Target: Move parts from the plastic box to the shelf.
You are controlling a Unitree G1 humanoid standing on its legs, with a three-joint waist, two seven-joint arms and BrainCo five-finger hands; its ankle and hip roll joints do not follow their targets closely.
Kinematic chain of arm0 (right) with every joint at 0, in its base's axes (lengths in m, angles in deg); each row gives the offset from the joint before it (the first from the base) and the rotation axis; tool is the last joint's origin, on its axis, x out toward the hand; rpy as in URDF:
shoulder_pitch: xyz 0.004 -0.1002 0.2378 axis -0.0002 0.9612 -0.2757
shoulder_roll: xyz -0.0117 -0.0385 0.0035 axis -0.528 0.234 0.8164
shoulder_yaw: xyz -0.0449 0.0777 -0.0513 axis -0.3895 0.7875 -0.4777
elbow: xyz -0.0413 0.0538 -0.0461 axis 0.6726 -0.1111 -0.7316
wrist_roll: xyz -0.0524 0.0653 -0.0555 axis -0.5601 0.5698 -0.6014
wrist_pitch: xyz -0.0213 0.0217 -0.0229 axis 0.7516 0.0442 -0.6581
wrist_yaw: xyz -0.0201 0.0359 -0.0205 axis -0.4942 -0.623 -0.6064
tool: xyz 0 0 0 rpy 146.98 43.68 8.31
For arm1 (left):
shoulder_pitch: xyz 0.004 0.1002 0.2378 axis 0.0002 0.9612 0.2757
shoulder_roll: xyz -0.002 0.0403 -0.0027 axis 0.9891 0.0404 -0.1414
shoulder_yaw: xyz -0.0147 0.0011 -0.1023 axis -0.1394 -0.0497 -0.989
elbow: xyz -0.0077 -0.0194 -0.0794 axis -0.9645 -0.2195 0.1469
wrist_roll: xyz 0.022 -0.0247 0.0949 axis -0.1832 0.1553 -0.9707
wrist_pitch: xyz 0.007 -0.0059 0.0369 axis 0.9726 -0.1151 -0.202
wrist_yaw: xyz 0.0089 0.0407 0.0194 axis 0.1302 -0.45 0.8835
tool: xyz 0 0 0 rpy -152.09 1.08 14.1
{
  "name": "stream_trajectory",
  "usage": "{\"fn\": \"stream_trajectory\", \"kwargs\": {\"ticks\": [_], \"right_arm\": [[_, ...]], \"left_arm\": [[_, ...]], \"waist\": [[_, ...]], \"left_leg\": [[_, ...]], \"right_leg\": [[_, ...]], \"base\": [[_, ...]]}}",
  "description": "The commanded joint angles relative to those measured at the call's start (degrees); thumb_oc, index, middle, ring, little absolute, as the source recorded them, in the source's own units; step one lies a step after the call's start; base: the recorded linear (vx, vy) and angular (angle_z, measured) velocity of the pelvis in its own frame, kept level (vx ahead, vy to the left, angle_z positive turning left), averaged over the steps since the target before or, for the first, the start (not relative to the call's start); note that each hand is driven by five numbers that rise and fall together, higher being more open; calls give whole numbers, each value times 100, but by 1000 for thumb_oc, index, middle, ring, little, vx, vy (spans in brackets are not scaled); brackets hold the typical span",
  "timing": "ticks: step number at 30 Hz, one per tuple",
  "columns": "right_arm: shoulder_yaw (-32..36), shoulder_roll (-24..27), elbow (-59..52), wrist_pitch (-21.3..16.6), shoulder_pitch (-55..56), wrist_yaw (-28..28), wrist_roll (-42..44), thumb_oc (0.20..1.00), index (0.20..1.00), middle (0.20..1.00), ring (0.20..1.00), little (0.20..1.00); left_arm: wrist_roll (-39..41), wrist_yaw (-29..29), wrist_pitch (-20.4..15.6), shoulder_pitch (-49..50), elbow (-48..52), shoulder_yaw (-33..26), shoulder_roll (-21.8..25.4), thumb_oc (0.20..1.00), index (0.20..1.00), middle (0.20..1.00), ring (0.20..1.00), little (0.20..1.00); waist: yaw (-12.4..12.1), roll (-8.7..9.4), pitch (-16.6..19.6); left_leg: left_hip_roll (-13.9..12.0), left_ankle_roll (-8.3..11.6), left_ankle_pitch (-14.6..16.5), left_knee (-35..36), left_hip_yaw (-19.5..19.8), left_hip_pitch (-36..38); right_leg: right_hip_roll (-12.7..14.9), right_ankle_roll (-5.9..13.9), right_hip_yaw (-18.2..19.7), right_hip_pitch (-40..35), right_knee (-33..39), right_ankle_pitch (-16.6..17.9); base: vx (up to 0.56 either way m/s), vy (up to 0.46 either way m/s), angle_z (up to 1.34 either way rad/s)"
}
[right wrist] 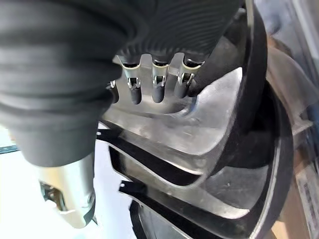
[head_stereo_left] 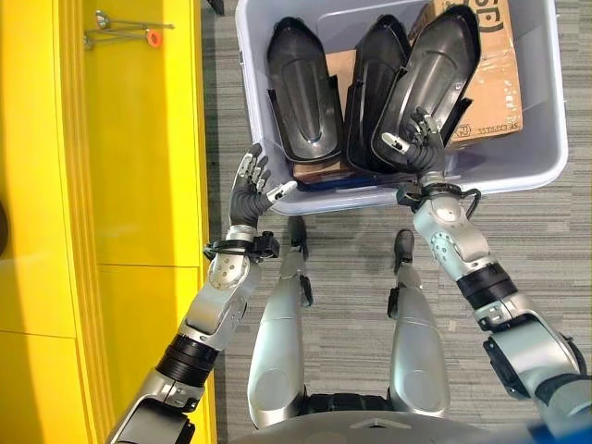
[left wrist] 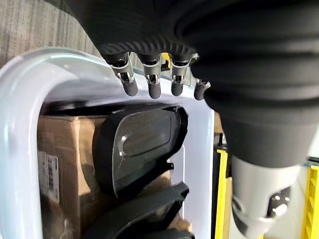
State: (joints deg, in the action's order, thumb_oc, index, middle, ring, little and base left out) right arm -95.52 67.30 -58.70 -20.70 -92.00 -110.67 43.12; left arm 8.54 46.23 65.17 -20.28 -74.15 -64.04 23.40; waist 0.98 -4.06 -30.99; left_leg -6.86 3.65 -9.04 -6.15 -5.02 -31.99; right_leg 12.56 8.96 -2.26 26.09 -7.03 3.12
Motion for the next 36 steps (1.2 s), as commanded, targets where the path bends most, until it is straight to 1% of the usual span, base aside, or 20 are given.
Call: {"fn": "stream_trajectory", "kwargs": {"ticks": [1, 3, 4, 5, 7, 8, 9, 10, 11, 13, 14, 15, 20, 22, 23, 25, 26, 28, 36], "right_arm": [[515, -79, -743, -474, 51, -243, -398, 1000, 1000, 1000, 1000, 1000], [725, -156, -1294, -652, 215, -435, -511, 1000, 1000, 1000, 1000, 1000], [727, -158, -1306, -645, 224, -439, -516, 1000, 1000, 1000, 1000, 1000], [825, -109, -1556, -688, 261, -582, -807, 1000, 1000, 1000, 1000, 1000], [850, -89, -1663, -686, 265, -622, -923, 1000, 1000, 1000, 1000, 1000], [964, -29, -1887, -675, 285, -764, -1187, 1000, 1000, 1000, 1000, 1000], [965, -30, -1895, -669, 290, -768, -1191, 1000, 1000, 1000, 1000, 1000], [1061, 28, -2093, -683, 287, -885, -1421, 1000, 1000, 1000, 1000, 1000], [1061, 27, -2098, -679, 290, -888, -1424, 1000, 1000, 1000, 1000, 1000], [1187, 68, -2277, -690, 299, -1130, -1672, 1000, 1000, 1000, 1000, 1000], [1187, 66, -2280, -688, 302, -1132, -1674, 1000, 1000, 1000, 1000, 1000], [1257, 77, -2341, -621, 280, -1325, -1936, 1000, 1000, 1000, 1000, 1000], [1288, 74, -2275, -441, 239, -1620, -2268, 1000, 1000, 1000, 1000, 1000], [1322, 94, -2203, -287, 214, -1814, -2552, 1000, 1000, 1000, 1000, 1000], [1339, 74, -2165, -279, 199, -1866, -2583, 1000, 1000, 1000, 1000, 1000], [1353, 62, -1978, -129, 116, -2044, -2686, 1000, 1000, 1000, 1000, 1000], [1353, 62, -1977, -130, 115, -2044, -2686, 1000, 1000, 1000, 1000, 1000], [1393, -9, -1797, -23, 44, -2246, -2782, 1000, 1000, 1000, 1000, 1000], [1258, -96, -1251, 147, -141, -2320, -2731, 1000, 1000, 1000, 1000, 1000]], "left_arm": [[-86, -144, -204, 106, 566, -90, 68, 1000, 1000, 1000, 1000, 1000], [-159, -247, -197, 88, 617, -133, 57, 1000, 1000, 1000, 1000, 1000], [-160, -248, -196, 91, 619, -131, 58, 1000, 1000, 1000, 1000, 1000], [-223, -296, -185, 66, 659, -143, 73, 1000, 1000, 1000, 1000, 1000], [-238, -312, -191, 59, 679, -149, 74, 1000, 1000, 1000, 1000, 1000], [-292, -341, -194, 54, 745, -167, 88, 1000, 1000, 1000, 1000, 1000], [-292, -342, -193, 55, 747, -165, 89, 1000, 1000, 1000, 1000, 1000], [-319, -349, -205, 92, 818, -192, 107, 1000, 1000, 1000, 1000, 1000], [-319, -349, -203, 93, 820, -192, 107, 1000, 1000, 1000, 1000, 1000], [-337, -376, -213, 133, 867, -176, 113, 1000, 1000, 1000, 1000, 1000], [-337, -376, -213, 134, 867, -175, 114, 1000, 1000, 1000, 1000, 1000], [-377, -401, -217, 162, 900, -168, 133, 1000, 1000, 1000, 1000, 1000], [-429, -478, -249, 160, 944, -144, 150, 1000, 1000, 1000, 1000, 1000], [-453, -503, -266, 157, 949, -127, 153, 1000, 1000, 1000, 1000, 1000], [-459, -515, -282, 167, 958, -115, 150, 1000, 1000, 1000, 1000, 1000], [-456, -545, -295, 161, 950, -88, 158, 1000, 1000, 1000, 1000, 1000], [-456, -545, -295, 160, 950, -88, 158, 1000, 1000, 1000, 1000, 1000], [-467, -584, -321, 167, 959, -62, 150, 1000, 1000, 1000, 1000, 1000], [-463, -593, -382, 245, 987, 0, 185, 1000, 1000, 1000, 1000, 1000]], "waist": [[43, 253, 120], [114, 274, 120], [111, 276, 120], [152, 284, 120], [165, 285, 120], [195, 282, 120], [193, 282, 120], [222, 283, 120], [222, 284, 120], [253, 290, 120], [252, 291, 120], [266, 286, 120], [282, 264, 120], [286, 249, 120], [284, 238, 120], [277, 208, 120], [276, 208, 120], [272, 173, 120], [240, 105, 120]], "left_leg": [[-297, 284, 548, -689, -69, -34], [-300, 281, 567, -691, -90, -25], [-299, 281, 568, -692, -91, -23], [-305, 280, 579, -689, -102, -8], [-308, 284, 583, -695, -109, -10], [-304, 293, 588, -699, -120, -4], [-305, 293, 589, -700, -120, -4], [-300, 297, 598, -714, -130, -9], [-300, 297, 598, -715, -131, -9], [-311, 296, 608, -720, -142, -3], [-311, 296, 609, -721, -142, -3], [-309, 291, 620, -729, -150, -10], [-312, 279, 640, -761, -165, -24], [-307, 274, 651, -771, -175, -25], [-303, 271, 653, -778, -176, -36], [-304, 265, 659, -792, -180, -52], [-305, 265, 659, -792, -180, -53], [-304, 258, 663, -828, -180, -106], [-279, 230, 707, -901, -200, -257]], "right_leg": [[549, -81, -118, 318, -904, -687], [541, -78, -95, 325, -885, -674], [542, -77, -94, 324, -886, -674], [536, -71, -89, 319, -883, -676], [534, -70, -84, 320, -883, -677], [528, -62, -74, 331, -888, -680], [528, -62, -73, 332, -890, -680], [517, -61, -53, 357, -915, -685], [517, -61, -52, 358, -917, -686], [512, -54, -34, 365, -922, -692], [512, -54, -33, 365, -923, -692], [494, -56, -14, 387, -935, -694], [483, -57, 17, 418, -947, -697], [474, -57, 26, 429, -959, -703], [472, -58, 25, 437, -961, -705], [470, -61, 31, 461, -977, -713], [470, -61, 31, 462, -978, -713], [479, -64, 34, 501, -994, -717], [493, -74, 72, 665, -1042, -699]], "base": [[0, 0, 0], [0, 0, 0], [0, 0, 0], [0, 0, 0], [0, 0, 0], [0, 0, 0], [0, 0, 0], [0, 0, 0], [0, 0, 0], [3, 0, -2], [6, 1, -4], [0, 0, 0], [2, 3, -1], [0, 0, 0], [0, 0, 0], [0, 0, 0], [0, 0, 0], [0, 0, 0], [0, 4, -4]]}}
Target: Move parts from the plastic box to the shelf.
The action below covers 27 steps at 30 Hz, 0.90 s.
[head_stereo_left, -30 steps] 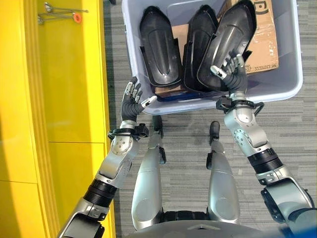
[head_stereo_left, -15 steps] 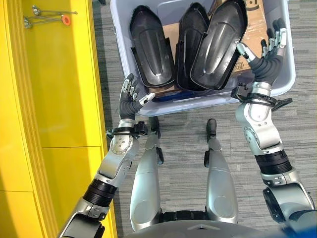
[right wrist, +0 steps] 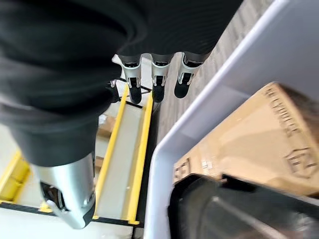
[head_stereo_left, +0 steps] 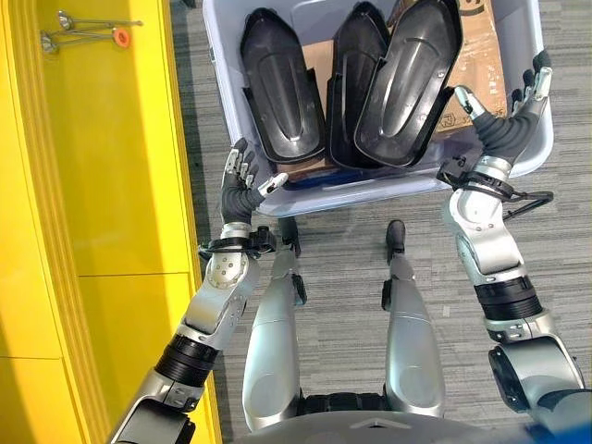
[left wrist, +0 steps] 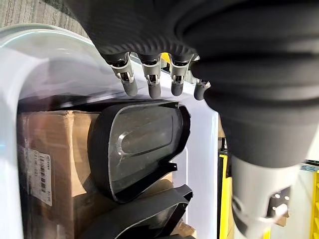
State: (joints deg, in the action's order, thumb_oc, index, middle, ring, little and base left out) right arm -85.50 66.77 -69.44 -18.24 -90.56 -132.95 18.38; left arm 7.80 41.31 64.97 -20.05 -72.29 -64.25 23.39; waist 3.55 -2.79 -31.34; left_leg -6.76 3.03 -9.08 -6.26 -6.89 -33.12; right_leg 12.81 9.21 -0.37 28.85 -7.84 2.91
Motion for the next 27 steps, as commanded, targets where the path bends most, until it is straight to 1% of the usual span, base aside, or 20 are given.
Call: {"fn": "stream_trajectory", "kwargs": {"ticks": [1, 5, 6, 9, 18, 19, 20, 21, 22, 23, 24, 25, 27], "right_arm": [[243, -41, -124, -78, -311, -109, -266, 1000, 1000, 1000, 1000, 1000], [176, -80, 244, -48, -483, -121, -180, 1000, 1000, 1000, 1000, 1000], [140, -43, 360, 29, -564, -146, -265, 1000, 1000, 1000, 1000, 1000], [32, -56, 639, 82, -801, -112, -209, 1000, 1000, 1000, 1000, 1000], [-162, -128, 1177, 137, -1023, -28, -86, 1000, 1000, 1000, 1000, 1000], [-172, -143, 1224, 144, -1015, -17, -64, 1000, 1000, 1000, 1000, 1000], [-170, -154, 1280, 135, -1060, -18, -41, 1000, 1000, 1000, 1000, 1000], [-191, -158, 1336, 132, -1089, -11, -31, 1000, 1000, 1000, 1000, 1000], [-215, -169, 1384, 137, -1073, -3, -14, 1000, 1000, 1000, 1000, 1000], [-232, -172, 1431, 137, -1111, 7, 2, 1000, 1000, 1000, 1000, 1000], [-243, -187, 1472, 152, -1107, 20, 18, 1000, 1000, 1000, 1000, 1000], [-245, -205, 1581, 155, -1096, 23, 67, 1000, 1000, 1000, 1000, 1000], [-250, -247, 1699, 107, -1102, 38, 213, 1000, 1000, 1000, 1000, 1000]], "left_arm": [[-387, -101, -369, 219, 799, 27, 188, 1000, 1000, 1000, 1000, 1000], [-371, -86, -384, 210, 781, 74, 202, 1000, 1000, 1000, 1000, 1000], [-361, -78, -393, 197, 776, 96, 209, 1000, 1000, 1000, 1000, 1000], [-309, -55, -394, 157, 749, 168, 180, 1000, 1000, 1000, 1000, 1000], [-255, -37, -397, 100, 696, 264, 182, 1000, 1000, 1000, 1000, 1000], [-251, -42, -392, 104, 680, 266, 182, 1000, 1000, 1000, 1000, 1000], [-245, -54, -401, 74, 675, 255, 176, 1000, 1000, 1000, 1000, 1000], [-238, -59, -402, 65, 670, 262, 170, 1000, 1000, 1000, 1000, 1000], [-238, -61, -401, 72, 661, 274, 172, 1000, 1000, 1000, 1000, 1000], [-237, -66, -412, 56, 660, 268, 174, 1000, 1000, 1000, 1000, 1000], [-238, -68, -407, 69, 656, 270, 168, 1000, 1000, 1000, 1000, 1000], [-240, -66, -397, 80, 640, 287, 167, 1000, 1000, 1000, 1000, 1000], [-229, -56, -400, 104, 641, 301, 176, 1000, 1000, 1000, 1000, 1000]], "waist": [[-24, -30, 155], [-58, -60, 155], [-71, -72, 155], [-103, -91, 155], [-143, -114, 155], [-151, -107, 155], [-154, -118, 155], [-163, -116, 155], [-169, -105, 155], [-170, -109, 155], [-174, -110, 155], [-186, -99, 155], [-197, -100, 155]], "left_leg": [[-286, 289, 717, -903, -13, -162], [-277, 278, 727, -962, 0, -253], [-272, 276, 729, -982, -3, -290], [-260, 261, 743, -1046, -3, -450], [-247, 219, 799, -1211, -5, -722], [-241, 265, 955, -1250, 35, -630], [-242, 215, 819, -1241, -1, -765], [-233, 213, 824, -1246, 0, -786], [-224, 258, 974, -1275, 40, -705], [-224, 202, 838, -1271, 15, -846], [-219, 193, 846, -1295, 18, -884], [-211, 238, 1003, -1329, 50, -792], [-203, 236, 1037, -1383, 58, -840]], "right_leg": [[475, -98, -114, 409, -974, -680], [485, -97, -106, 479, -1014, -683], [489, -98, -99, 524, -1044, -687], [486, -101, -86, 667, -1080, -674], [509, -115, -68, 915, -1199, -680], [515, -92, -50, 822, -1241, -828], [515, -113, -69, 949, -1219, -687], [521, -109, -72, 958, -1208, -678], [527, -82, -54, 881, -1242, -811], [529, -109, -73, 1010, -1231, -678], [527, -115, -60, 1040, -1261, -686], [535, -91, -51, 948, -1302, -827], [549, -93, -51, 978, -1338, -852]], "base": [[3, 2, -6], [1, 1, -1], [0, 0, 0], [0, 0, 0], [8, 0, 0], [4, 10, 5], [7, 13, 4], [2, 9, 5], [0, 0, 0], [-1, 5, 4], [0, 0, 0], [79, -3, 3], [43, 4, 4]]}}
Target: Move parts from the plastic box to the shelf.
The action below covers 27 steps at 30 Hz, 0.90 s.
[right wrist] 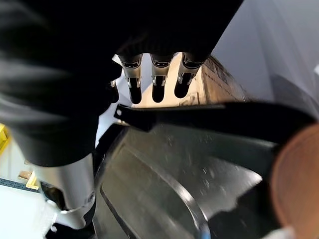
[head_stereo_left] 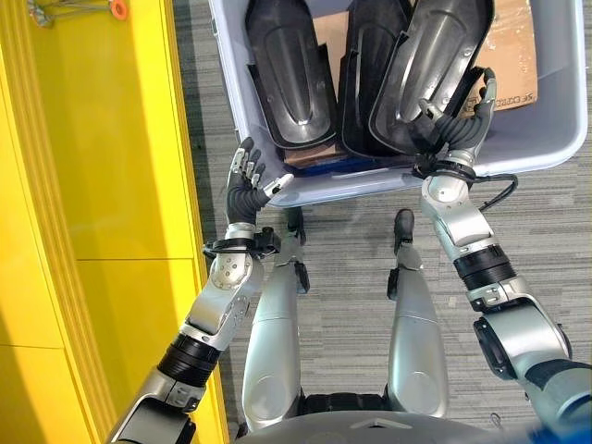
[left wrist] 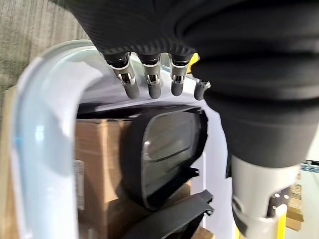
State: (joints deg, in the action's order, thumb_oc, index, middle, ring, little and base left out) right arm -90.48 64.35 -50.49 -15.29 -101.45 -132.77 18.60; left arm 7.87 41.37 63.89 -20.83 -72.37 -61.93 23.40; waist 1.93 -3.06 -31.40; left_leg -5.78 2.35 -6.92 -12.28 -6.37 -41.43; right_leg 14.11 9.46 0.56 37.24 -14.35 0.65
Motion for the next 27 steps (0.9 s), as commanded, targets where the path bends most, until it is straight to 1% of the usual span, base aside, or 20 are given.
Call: {"fn": "stream_trajectory", "kwargs": {"ticks": [1, 8, 17, 18, 19, 20, 21, 22, 23, 24, 25, 27], "right_arm": [[259, -32, -143, -211, -16, 47, 296, 1000, 1000, 1000, 1000, 1000], [339, -225, 633, -391, -185, 88, 1182, 1000, 1000, 1000, 1000, 1000], [125, -281, 1659, -159, -759, 158, 1499, 1000, 1000, 1000, 1000, 1000], [123, -280, 1671, -163, -769, 161, 1503, 812, 812, 812, 812, 812], [95, -303, 1762, -151, -829, 164, 1537, 573, 573, 573, 573, 573], [72, -311, 1788, -139, -873, 180, 1547, 580, 580, 580, 580, 580], [27, -324, 1777, -131, -906, 205, 1522, 664, 664, 664, 664, 664], [-3, -318, 1753, -116, -909, 219, 1479, 655, 655, 655, 655, 655], [-31, -301, 1723, -102, -901, 236, 1433, 558, 558, 558, 558, 558], [-42, -300, 1697, -102, -897, 242, 1414, 498, 498, 498, 498, 498], [-78, -277, 1611, -96, -887, 246, 1337, 200, 200, 200, 200, 200], [-94, -263, 1541, -98, -877, 253, 1291, 200, 200, 200, 200, 200]], "left_arm": [[-236, -60, -289, 186, 641, 73, 178, 1000, 1000, 1000, 1000, 1000], [-155, -19, -256, 246, 615, 94, 213, 1000, 1000, 1000, 1000, 1000], [-65, -68, -247, 139, 593, 174, 210, 1000, 1000, 1000, 1000, 1000], [-65, -68, -246, 138, 594, 171, 210, 1000, 1000, 1000, 1000, 1000], [-56, -72, -245, 110, 595, 187, 210, 1000, 1000, 1000, 1000, 1000], [-51, -76, -238, 91, 592, 189, 207, 1000, 1000, 1000, 1000, 1000], [-57, -80, -233, 61, 585, 180, 199, 1000, 1000, 1000, 1000, 1000], [-48, -87, -238, 46, 586, 173, 195, 1000, 1000, 1000, 1000, 1000], [-46, -89, -236, 32, 591, 164, 193, 1000, 1000, 1000, 1000, 1000], [-49, -92, -232, 27, 594, 167, 183, 1000, 1000, 1000, 1000, 1000], [-45, -108, -237, 18, 596, 161, 184, 1000, 1000, 1000, 1000, 1000], [-42, -113, -243, 3, 597, 152, 182, 1000, 1000, 1000, 1000, 1000]], "waist": [[-39, -70, 161], [-84, -99, 161], [-155, -116, 161], [-154, -116, 161], [-156, -111, 161], [-160, -109, 161], [-161, -105, 161], [-159, -99, 161], [-156, -96, 161], [-154, -92, 161], [-152, -81, 161], [-149, -77, 161]], "left_leg": [[-291, 300, 830, -794, 10, -38], [-251, 294, 859, -873, 19, -169], [-229, 284, 883, -920, 19, -258], [-230, 284, 883, -920, 20, -260], [-228, 285, 882, -917, 19, -258], [-227, 285, 882, -920, 17, -262], [-228, 285, 880, -915, 16, -263], [-227, 285, 878, -910, 17, -267], [-225, 284, 877, -910, 18, -272], [-224, 283, 876, -905, 17, -273], [-221, 279, 874, -897, 19, -261], [-222, 278, 873, -890, 16, -254]], "right_leg": [[421, -122, -138, 156, -695, -627], [451, -121, -122, 253, -740, -628], [449, -137, -121, 328, -778, -633], [448, -138, -121, 330, -778, -634], [443, -140, -129, 323, -776, -633], [438, -140, -132, 322, -779, -634], [432, -141, -135, 328, -780, -632], [430, -141, -136, 328, -773, -632], [430, -140, -137, 336, -777, -630], [427, -140, -138, 344, -782, -631], [419, -144, -136, 344, -793, -633], [417, -145, -138, 345, -795, -634]], "base": [[2, 14, 4], [0, 0, 0], [0, 0, 0], [0, 0, 0], [0, 0, 0], [0, 0, 0], [0, 0, 0], [0, 6, -3], [-1, 0, -5], [2, -1, -6], [2, 0, -4], [0, 0, 0]]}}
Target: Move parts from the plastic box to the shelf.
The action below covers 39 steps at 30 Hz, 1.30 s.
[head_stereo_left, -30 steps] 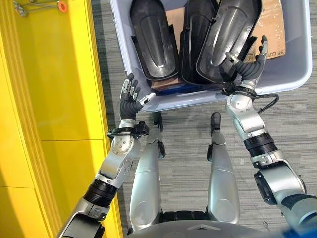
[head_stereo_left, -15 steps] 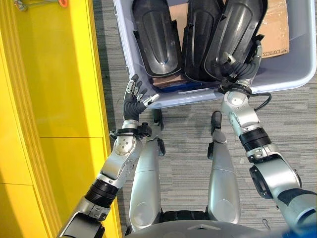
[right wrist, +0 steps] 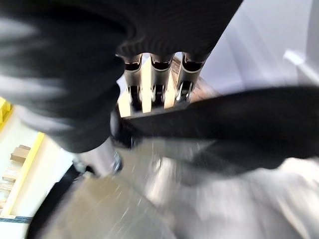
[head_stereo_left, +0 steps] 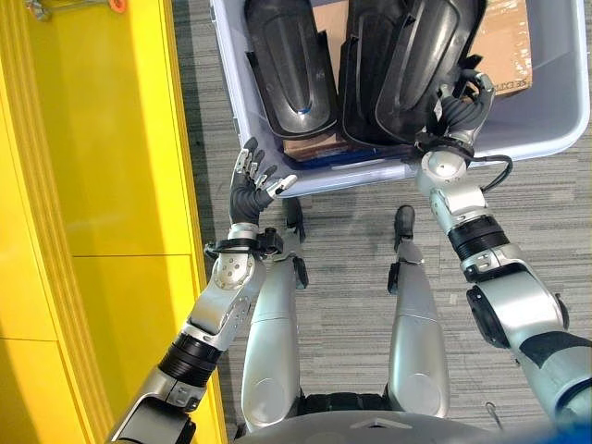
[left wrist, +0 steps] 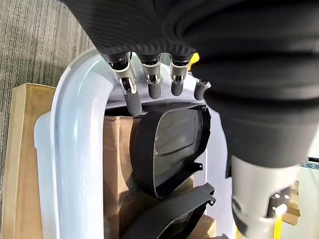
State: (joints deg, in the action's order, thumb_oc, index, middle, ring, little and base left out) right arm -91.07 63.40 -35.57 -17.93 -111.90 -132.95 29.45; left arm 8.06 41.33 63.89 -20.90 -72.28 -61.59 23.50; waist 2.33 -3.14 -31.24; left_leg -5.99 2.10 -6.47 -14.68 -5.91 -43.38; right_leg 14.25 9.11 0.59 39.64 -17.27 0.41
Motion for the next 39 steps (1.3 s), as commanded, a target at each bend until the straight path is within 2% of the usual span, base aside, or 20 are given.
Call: {"fn": "stream_trajectory", "kwargs": {"ticks": [1, 12, 13, 14, 20, 21, 22, 23, 24, 35, 37, 39], "right_arm": [[-55, -124, -83, 173, 190, 263, 97, 200, 200, 200, 200, 200], [-30, 207, -751, 455, 262, 121, -758, 200, 200, 200, 200, 200], [29, 260, -823, 510, 250, 70, -883, 200, 200, 200, 200, 200], [27, 255, -818, 516, 274, 71, -883, 200, 200, 200, 200, 200], [154, 334, -1354, 580, 459, -40, -1225, 200, 200, 200, 200, 200], [221, 357, -1662, 557, 558, -64, -1322, 200, 200, 200, 200, 200], [241, 385, -1813, 574, 612, -73, -1409, 200, 200, 200, 200, 200], [240, 380, -1817, 584, 638, -71, -1411, 200, 200, 200, 200, 200], [274, 402, -1964, 558, 664, -89, -1470, 200, 200, 200, 200, 200], [462, 436, -3326, 431, 1275, 2, -1931, 200, 200, 200, 200, 200], [483, 371, -3637, 211, 1458, 108, -1815, 200, 200, 200, 200, 200], [484, 357, -3697, 181, 1507, 130, -1803, 200, 200, 200, 200, 200]], "left_arm": [[-74, -133, -245, -34, 574, 107, 173, 1000, 1000, 1000, 1000, 1000], [-150, -205, -234, -150, 560, 86, 106, 1000, 1000, 1000, 1000, 1000], [-167, -210, -229, -197, 566, 69, 108, 1000, 1000, 1000, 1000, 1000], [-164, -209, -226, -179, 556, 81, 105, 1000, 1000, 1000, 1000, 1000], [-188, -224, -200, -207, 532, 62, 92, 1000, 1000, 1000, 1000, 1000], [-207, -227, -190, -225, 536, 30, 84, 1000, 1000, 1000, 1000, 1000], [-223, -224, -185, -220, 541, 20, 89, 1000, 1000, 1000, 1000, 1000], [-221, -223, -181, -201, 534, 30, 86, 1000, 1000, 1000, 1000, 1000], [-230, -225, -190, -217, 535, 11, 89, 1000, 1000, 1000, 1000, 1000], [-287, -193, -154, -116, 600, -75, 134, 1000, 1000, 1000, 1000, 1000], [-284, -133, -150, 14, 634, -142, 183, 1000, 1000, 1000, 1000, 1000], [-274, -110, -153, 52, 637, -153, 199, 1000, 1000, 1000, 1000, 1000]], "waist": [[-180, -58, 144], [-125, 2, 144], [-114, 4, 144], [-117, 11, 144], [-76, 45, 144], [-55, 56, 144], [-48, 67, 144], [-51, 74, 144], [-40, 80, 144], [22, 197, 144], [27, 245, 144], [29, 256, 144]], "left_leg": [[-203, 296, 832, -646, -32, -51], [-205, 282, 840, -638, -37, -24], [-209, 229, 680, -594, -72, -129], [-206, 277, 823, -619, -36, -19], [-209, 282, 802, -600, -19, 47], [-210, 233, 658, -561, -50, -21], [-209, 232, 657, -551, -49, 4], [-206, 279, 798, -574, -13, 114], [-210, 229, 645, -539, -50, 18], [-236, 247, 575, -344, -4, 522], [-260, 262, 542, -292, 20, 726], [-263, 268, 536, -259, 32, 817]], "right_leg": [[403, -108, -139, 106, -506, -611], [401, -103, -133, 93, -501, -589], [390, -125, -159, 201, -459, -440], [390, -100, -136, 98, -493, -573], [386, -99, -162, 14, -485, -589], [387, -122, -196, 83, -446, -454], [385, -120, -199, 61, -439, -455], [384, -95, -178, -44, -471, -586], [379, -120, -190, 37, -420, -441], [365, -95, -280, -515, -218, -406], [343, -100, -319, -751, -173, -406], [337, -102, -321, -841, -152, -405]], "base": [[0, 0, 0], [-8, 0, 2], [0, 0, 0], [0, 0, 0], [-3, 0, 0], [-81, 3, 4], [-9, -6, 5], [-12, -2, 4], [-12, 4, 4], [-8, 1, 0], [-29, -41, 1], [-12, -20, 6]]}}
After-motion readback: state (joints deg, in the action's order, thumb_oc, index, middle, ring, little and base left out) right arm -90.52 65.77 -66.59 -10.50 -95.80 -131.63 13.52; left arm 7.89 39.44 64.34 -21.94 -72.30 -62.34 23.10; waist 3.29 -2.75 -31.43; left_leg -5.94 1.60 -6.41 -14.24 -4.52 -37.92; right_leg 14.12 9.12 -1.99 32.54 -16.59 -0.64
